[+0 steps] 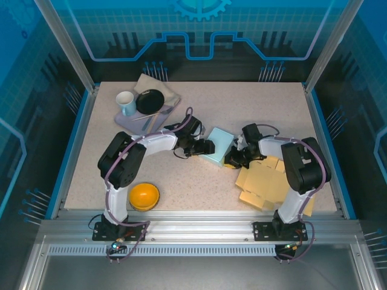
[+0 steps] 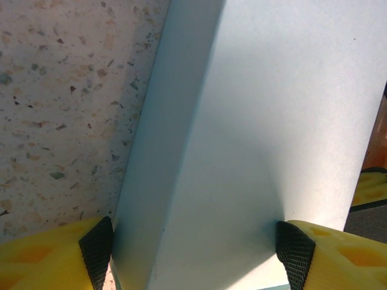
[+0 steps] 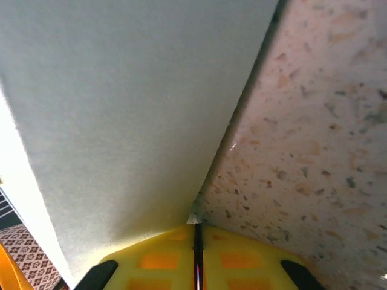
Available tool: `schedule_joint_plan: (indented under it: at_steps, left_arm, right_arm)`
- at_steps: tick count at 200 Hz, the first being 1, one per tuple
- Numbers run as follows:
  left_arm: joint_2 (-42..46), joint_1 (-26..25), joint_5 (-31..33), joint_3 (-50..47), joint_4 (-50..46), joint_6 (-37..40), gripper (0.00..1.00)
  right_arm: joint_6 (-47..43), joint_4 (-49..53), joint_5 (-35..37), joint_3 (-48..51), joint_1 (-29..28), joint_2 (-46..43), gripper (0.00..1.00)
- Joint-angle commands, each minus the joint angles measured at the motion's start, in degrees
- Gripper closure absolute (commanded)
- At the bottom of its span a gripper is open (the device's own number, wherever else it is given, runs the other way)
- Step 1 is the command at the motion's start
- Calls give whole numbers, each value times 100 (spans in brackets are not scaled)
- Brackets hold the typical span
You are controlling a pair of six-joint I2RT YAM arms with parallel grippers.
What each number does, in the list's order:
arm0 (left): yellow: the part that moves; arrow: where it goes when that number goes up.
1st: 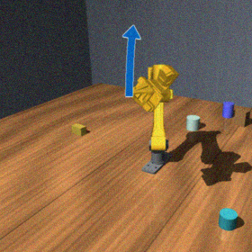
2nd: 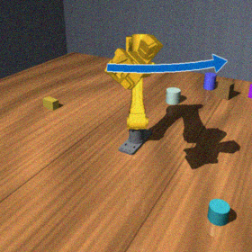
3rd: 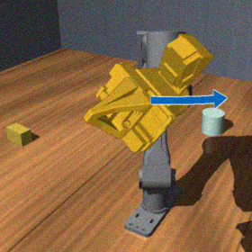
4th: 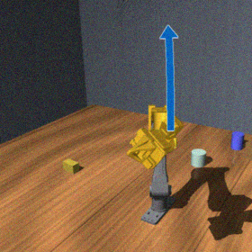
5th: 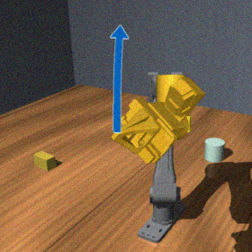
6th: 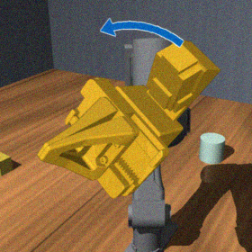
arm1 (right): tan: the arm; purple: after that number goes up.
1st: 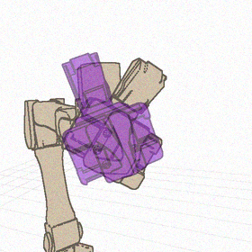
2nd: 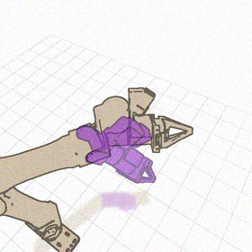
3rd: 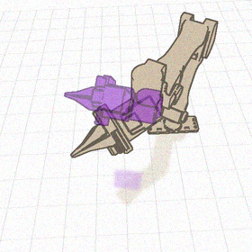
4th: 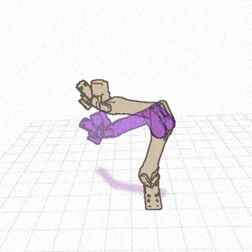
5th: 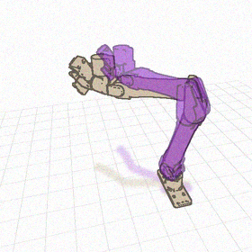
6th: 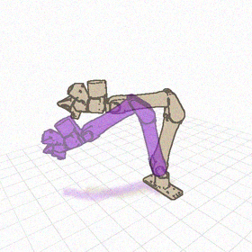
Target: Fold the paper box
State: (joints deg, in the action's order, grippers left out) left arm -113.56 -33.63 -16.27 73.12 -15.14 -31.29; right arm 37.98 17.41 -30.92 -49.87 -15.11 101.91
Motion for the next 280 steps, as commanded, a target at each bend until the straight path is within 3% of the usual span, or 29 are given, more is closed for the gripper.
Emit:
schedule_joint_plan:
  at_steps: [1, 74, 149, 206, 259, 280]
  left_arm:
    - [52, -304, -239, -249, 102, -523, 25]
    - [-45, -905, -359, -307, 560, -1790, 27]
    - [-351, -1253, -967, -240, 1688, -2836, 27]
    - [-395, -1310, -1037, -210, 1800, -2953, 27]
    - [-282, -1078, -710, -242, 890, -2444, 28]
    - [-205, -871, -630, -302, 597, -2210, 28]
  right_arm:
    - [321, -515, -352, 133, -300, 102, 90]
    - [1733, -1825, -595, 552, -503, -438, 90]
    - [1934, -2580, -747, 210, -1127, -841, 91]
    - [2083, -3154, -703, 290, -1327, -760, 92]
    - [1561, -1892, -112, 382, -1259, -935, 92]
    - [1484, -1938, -143, 588, -1148, -967, 93]
